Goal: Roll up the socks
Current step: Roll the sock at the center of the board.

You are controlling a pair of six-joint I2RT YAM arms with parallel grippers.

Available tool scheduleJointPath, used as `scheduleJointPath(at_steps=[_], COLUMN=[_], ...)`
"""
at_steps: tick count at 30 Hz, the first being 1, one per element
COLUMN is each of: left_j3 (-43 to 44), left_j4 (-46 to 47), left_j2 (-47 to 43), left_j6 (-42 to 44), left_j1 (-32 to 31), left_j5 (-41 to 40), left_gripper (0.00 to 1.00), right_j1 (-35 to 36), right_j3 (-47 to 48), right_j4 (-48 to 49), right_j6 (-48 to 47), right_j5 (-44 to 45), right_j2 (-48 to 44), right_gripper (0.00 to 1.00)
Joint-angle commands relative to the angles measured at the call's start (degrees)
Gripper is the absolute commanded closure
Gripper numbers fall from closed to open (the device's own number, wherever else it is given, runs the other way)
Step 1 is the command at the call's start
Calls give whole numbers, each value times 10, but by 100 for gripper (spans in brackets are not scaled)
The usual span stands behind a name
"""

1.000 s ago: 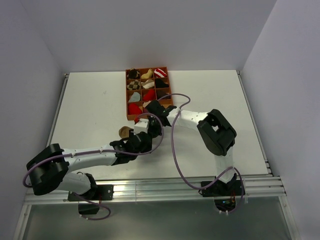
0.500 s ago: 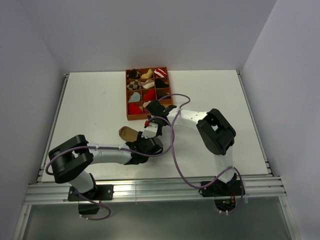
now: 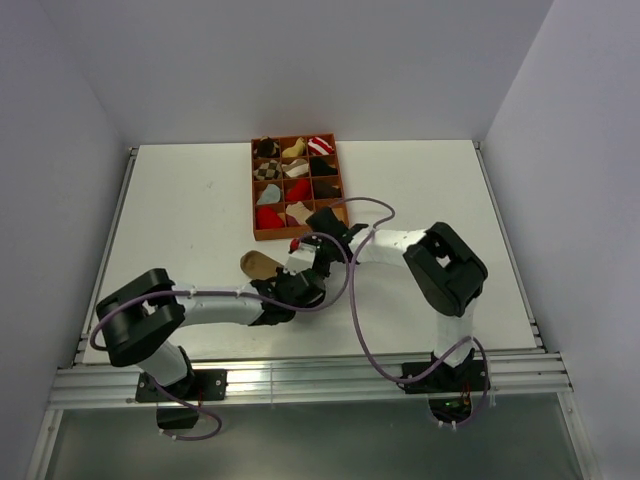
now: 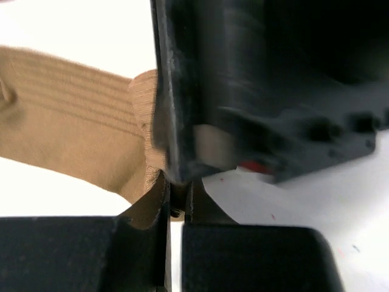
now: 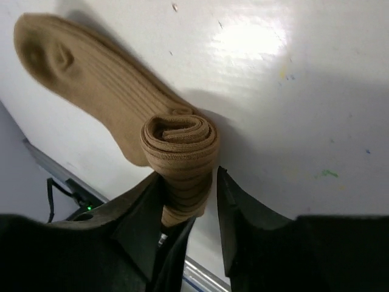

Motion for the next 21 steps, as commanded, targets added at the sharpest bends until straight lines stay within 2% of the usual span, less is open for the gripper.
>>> scheduleJointPath(at_steps=[1,4,7,8,14,21], left_j3=[-30,-52,-62,-62,-46,-68], left_j4=[20,40,55,54,46,93], left_j2=[-44,-80,-99,-99,-68,-42], left_j6=[-11,-9,3,6,4,-53], left_j1=[38,93,149,161,257,344], left_j5=[184,296,375,426,579,688], left_gripper=[99,99,99,99,99,99], right_j1=[-1,-11,-18,-19,-20,-20], right_j3=[-61,-114,-159,-179,-258,-304], right_j4=[94,175,240,253,353,408], right_j6=[35,58,72,75,100,122], right_j5=[-16,-6,11,15,42,51], right_j2=[-52,-96,-133,-140,-186,-167], right_gripper=[52,42,38,38,37,40])
